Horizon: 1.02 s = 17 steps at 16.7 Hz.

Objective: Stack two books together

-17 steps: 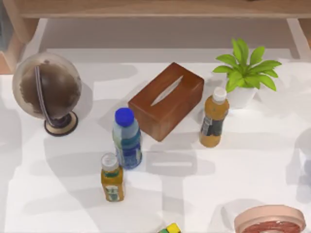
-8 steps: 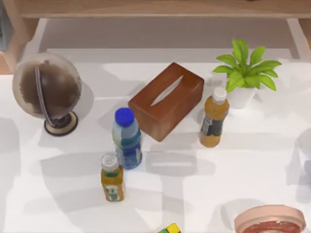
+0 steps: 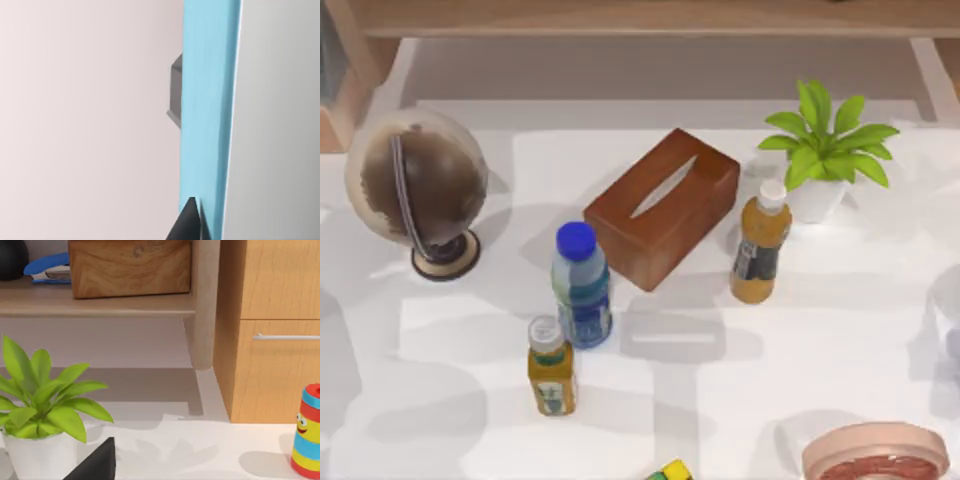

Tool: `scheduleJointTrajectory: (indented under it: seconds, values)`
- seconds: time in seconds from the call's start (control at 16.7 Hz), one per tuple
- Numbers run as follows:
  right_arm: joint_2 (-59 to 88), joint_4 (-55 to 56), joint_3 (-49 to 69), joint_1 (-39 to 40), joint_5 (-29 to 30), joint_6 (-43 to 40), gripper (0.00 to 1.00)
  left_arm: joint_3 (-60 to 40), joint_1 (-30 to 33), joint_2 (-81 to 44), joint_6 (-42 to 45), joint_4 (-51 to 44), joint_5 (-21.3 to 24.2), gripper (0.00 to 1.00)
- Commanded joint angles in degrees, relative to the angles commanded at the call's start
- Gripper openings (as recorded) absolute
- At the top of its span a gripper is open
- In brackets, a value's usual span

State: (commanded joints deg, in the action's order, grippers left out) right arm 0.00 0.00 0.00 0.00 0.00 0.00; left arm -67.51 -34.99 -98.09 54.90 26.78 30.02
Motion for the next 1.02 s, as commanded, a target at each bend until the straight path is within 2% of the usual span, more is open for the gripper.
scheduleJointTrajectory:
  seconds: [0.3, 0.6, 0.84, 1.02]
  values:
    - [0.0, 0.0, 0.0, 0.0, 0.0, 0.0, 1.0, 10.16, -7.8, 1.89, 26.8, -2.85, 4.31, 0.0]
    - [0.0, 0.0, 0.0, 0.0, 0.0, 0.0, 1.0, 19.79, -10.91, -0.28, 49.21, -5.29, 7.43, 0.0]
    - [0.0, 0.0, 0.0, 0.0, 0.0, 0.0, 1.0, 24.94, -10.83, -2.54, 60.56, -6.36, 8.94, 0.0]
    - [0.0, 0.0, 0.0, 0.0, 0.0, 0.0, 1.0, 26.25, -10.54, -3.23, 63.35, -6.59, 9.32, 0.0]
